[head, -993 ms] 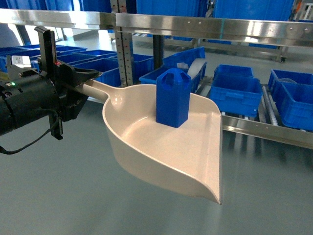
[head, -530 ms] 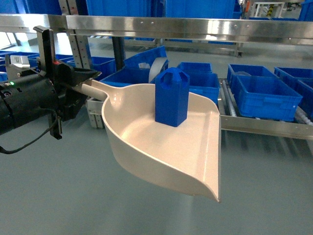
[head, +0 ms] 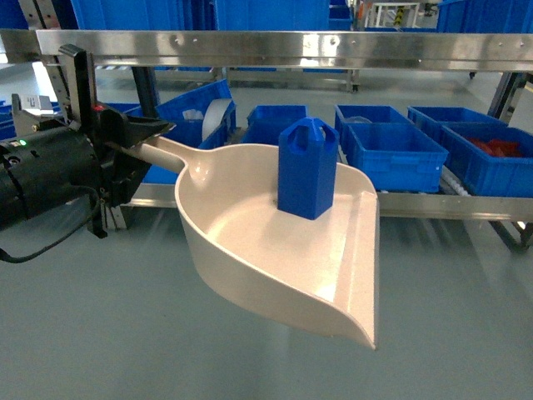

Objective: Place part in tray to right shelf

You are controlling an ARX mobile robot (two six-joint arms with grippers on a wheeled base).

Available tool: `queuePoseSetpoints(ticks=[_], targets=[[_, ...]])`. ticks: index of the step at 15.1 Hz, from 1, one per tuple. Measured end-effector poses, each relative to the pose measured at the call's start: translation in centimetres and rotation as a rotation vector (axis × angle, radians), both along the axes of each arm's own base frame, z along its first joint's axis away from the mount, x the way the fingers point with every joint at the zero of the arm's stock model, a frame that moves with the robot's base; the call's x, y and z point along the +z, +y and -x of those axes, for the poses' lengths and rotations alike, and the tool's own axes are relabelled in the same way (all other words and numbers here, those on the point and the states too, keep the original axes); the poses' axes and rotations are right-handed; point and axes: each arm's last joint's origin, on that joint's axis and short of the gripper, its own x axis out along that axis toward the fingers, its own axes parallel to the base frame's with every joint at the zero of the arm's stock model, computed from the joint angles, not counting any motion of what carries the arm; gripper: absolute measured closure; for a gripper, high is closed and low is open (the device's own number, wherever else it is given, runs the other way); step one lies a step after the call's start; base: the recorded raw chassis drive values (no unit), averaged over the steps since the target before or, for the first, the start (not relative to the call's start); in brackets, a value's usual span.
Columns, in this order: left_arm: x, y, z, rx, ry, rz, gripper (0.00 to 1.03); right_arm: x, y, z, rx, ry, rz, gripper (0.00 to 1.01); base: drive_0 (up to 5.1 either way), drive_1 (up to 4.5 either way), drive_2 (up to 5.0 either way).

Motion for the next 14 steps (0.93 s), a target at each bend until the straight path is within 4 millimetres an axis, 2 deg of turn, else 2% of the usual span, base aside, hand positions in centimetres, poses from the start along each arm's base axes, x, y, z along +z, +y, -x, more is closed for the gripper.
queuePoseSetpoints(ticks=[14], targets=[[0.0,0.13,-0.02,0.007,0.001,0.0,0.89,0.01,0.0,0.0,0.0,-0.001,0.0,0.03,0.0,0.0,0.0]])
